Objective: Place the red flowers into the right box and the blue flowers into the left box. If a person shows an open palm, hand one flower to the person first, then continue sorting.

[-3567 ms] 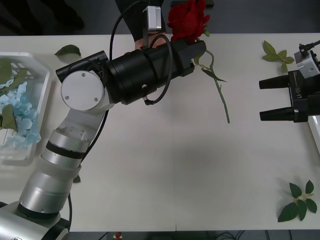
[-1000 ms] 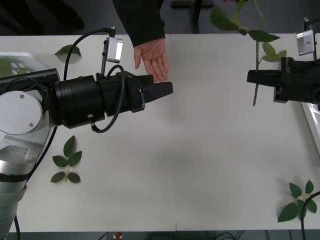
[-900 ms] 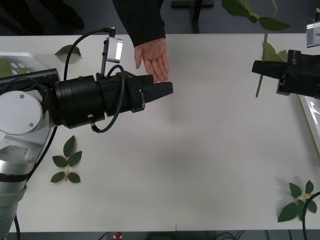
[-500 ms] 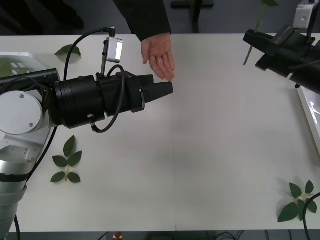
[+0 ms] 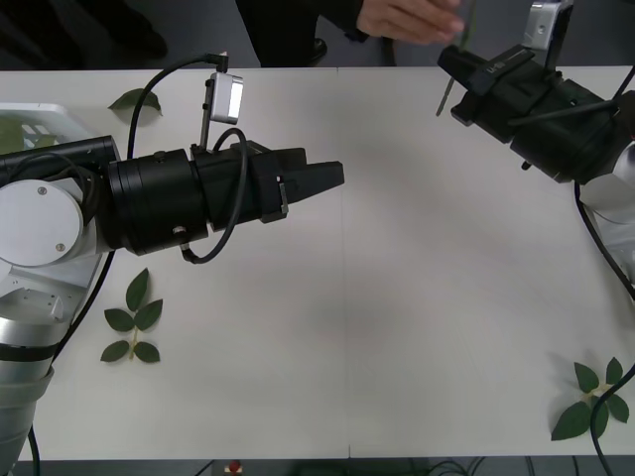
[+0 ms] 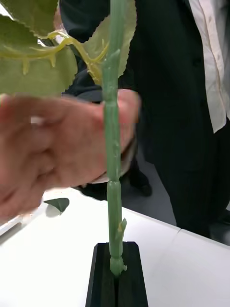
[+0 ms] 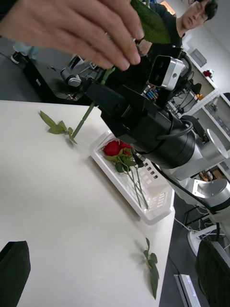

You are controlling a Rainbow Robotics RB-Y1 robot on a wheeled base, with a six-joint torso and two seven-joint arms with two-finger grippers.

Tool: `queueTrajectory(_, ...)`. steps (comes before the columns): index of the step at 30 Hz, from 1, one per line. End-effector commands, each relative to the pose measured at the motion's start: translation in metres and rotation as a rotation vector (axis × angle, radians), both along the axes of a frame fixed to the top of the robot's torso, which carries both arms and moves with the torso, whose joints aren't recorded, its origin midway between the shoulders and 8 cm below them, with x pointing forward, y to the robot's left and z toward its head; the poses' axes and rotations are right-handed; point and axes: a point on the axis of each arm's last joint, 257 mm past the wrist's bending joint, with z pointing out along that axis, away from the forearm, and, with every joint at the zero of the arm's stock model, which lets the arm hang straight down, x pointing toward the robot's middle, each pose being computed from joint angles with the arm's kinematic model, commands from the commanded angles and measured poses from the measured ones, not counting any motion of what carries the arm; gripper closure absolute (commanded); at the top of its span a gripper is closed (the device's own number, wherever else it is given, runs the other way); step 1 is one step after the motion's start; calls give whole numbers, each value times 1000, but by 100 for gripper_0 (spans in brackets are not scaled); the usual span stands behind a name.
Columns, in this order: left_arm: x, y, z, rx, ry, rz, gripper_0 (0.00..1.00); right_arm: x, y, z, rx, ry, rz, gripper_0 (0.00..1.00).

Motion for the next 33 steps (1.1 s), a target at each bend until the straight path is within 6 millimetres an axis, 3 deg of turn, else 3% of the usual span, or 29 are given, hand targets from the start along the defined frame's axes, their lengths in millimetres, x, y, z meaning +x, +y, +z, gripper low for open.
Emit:
queueTrajectory(1,-6,0,22,-30,-25,-9,0,-2,3,28,22,-45,11,100)
queueTrajectory(13,-6,1,22,-33,-24,-10,0,-4,9,25,18,-39,26,98)
queueTrajectory(14,-6,1,22,-33,-24,-10,0,-4,9,24,18,-39,27,83)
queueTrajectory(15,-6,1,22,-33,-24,-10,0,-5,10,24,16,-38,30,50)
queueTrajectory(17,-6,1,22,-32,-27,-10,0,-6,11,22,13,-36,36,4)
queueTrajectory(18,-5,1,22,-31,-28,-8,0,-6,11,22,12,-35,39,0)
queueTrajectory(28,-5,2,22,-28,-34,-6,0,-16,15,12,-1,-13,83,0)
queueTrajectory(33,-5,1,22,-26,-35,-8,0,-26,6,5,-49,-4,121,0)
